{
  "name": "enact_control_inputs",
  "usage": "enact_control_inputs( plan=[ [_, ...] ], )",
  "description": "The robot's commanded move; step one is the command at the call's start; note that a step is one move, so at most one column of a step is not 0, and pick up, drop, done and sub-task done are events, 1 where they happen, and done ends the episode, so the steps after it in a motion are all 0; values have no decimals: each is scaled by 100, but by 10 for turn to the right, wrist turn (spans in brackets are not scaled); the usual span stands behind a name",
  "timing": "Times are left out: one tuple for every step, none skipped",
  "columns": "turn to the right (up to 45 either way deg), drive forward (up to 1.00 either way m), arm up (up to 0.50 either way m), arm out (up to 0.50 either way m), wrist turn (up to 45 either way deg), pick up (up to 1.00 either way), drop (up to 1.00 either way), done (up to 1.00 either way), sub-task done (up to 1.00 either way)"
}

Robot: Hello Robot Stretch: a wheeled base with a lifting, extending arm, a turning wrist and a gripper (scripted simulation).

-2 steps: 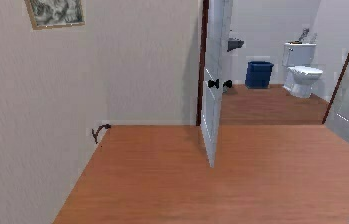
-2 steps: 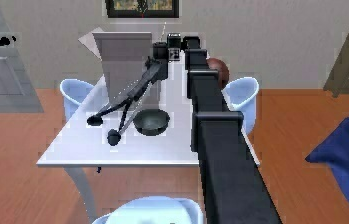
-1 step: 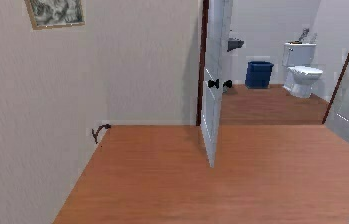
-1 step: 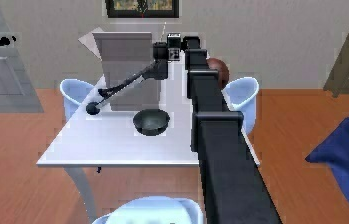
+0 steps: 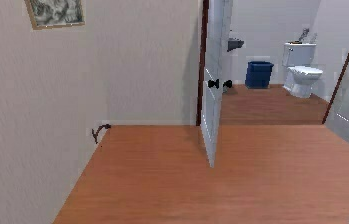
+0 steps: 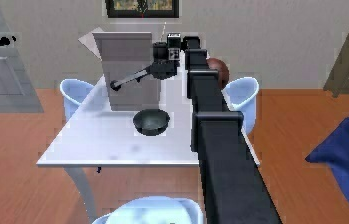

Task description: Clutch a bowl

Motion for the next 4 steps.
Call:
enact_control_inputs(
  plan=[
    [0, 0, 0, 0, 300, 0, 0, 0, 0],
    [0, 0, -24, 0, 0, 0, 0, 0, 0],
    [0, 0, 0, 0, 0, 100, 0, 0, 0],
    [0, 0, 10, 0, 0, 0, 0, 0, 0]
  ],
)
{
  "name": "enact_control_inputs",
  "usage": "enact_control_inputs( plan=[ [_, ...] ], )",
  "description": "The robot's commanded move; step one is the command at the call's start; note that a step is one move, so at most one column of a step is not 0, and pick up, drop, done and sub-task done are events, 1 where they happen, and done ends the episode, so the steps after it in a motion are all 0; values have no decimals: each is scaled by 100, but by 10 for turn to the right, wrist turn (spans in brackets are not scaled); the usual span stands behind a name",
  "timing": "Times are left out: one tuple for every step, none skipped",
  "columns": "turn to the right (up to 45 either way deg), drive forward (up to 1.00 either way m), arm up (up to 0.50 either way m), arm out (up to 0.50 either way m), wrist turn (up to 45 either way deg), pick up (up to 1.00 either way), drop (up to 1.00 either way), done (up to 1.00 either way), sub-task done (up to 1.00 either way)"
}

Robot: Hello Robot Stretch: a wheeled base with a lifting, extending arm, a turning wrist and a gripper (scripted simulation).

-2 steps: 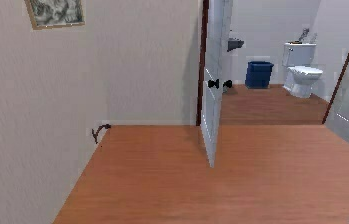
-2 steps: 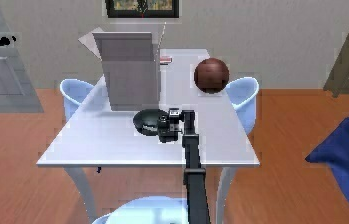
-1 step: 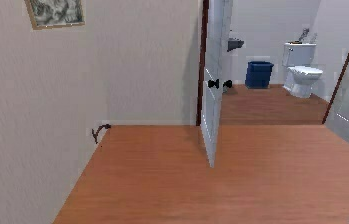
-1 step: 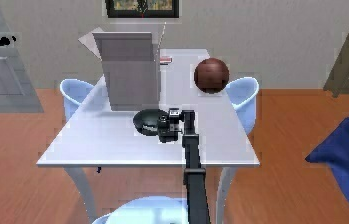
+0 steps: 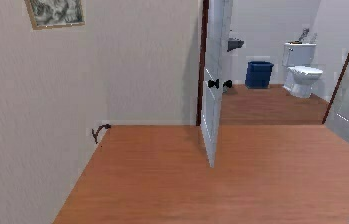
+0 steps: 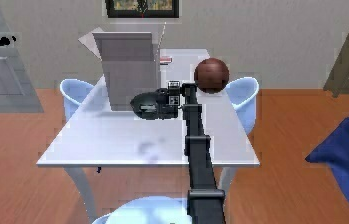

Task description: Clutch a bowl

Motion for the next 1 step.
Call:
enact_control_inputs(
  plan=[
    [0, 0, 0, 0, 0, 0, 0, 100, 0]
  ],
)
